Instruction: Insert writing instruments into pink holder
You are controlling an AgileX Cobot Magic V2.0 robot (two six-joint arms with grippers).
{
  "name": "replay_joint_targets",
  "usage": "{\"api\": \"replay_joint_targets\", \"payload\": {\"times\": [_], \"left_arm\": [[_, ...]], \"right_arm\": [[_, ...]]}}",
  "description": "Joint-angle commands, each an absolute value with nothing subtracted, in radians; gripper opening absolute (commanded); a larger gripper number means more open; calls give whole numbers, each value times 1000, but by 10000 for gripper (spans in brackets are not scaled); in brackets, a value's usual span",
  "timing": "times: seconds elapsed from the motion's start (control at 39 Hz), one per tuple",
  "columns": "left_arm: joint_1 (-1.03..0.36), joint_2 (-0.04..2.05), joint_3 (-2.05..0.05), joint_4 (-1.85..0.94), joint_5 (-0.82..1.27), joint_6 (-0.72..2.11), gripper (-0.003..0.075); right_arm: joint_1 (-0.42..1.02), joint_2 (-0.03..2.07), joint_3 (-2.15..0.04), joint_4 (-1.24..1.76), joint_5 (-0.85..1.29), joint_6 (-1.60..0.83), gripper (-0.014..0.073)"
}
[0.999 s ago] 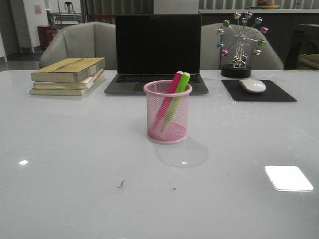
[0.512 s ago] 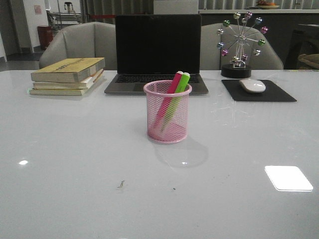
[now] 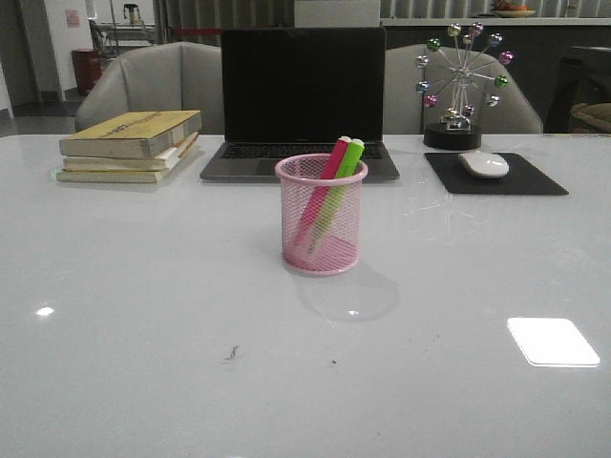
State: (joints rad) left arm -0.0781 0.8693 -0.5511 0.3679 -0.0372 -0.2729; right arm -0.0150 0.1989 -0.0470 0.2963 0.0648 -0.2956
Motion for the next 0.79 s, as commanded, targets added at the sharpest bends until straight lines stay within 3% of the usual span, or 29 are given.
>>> {"api": "replay_joint_targets", "payload": {"times": [0.0, 0.31, 0.77], "left_arm": [[-77, 857, -581, 366, -115, -274, 98], [-77, 857, -581, 366, -115, -274, 98], [-77, 857, -581, 366, -115, -274, 98]], "right_arm": [[-15, 146, -48, 163, -7, -173, 59], [-15, -12, 26, 118, 43, -127, 59], [-14, -24, 25, 127, 90, -126, 59]]}}
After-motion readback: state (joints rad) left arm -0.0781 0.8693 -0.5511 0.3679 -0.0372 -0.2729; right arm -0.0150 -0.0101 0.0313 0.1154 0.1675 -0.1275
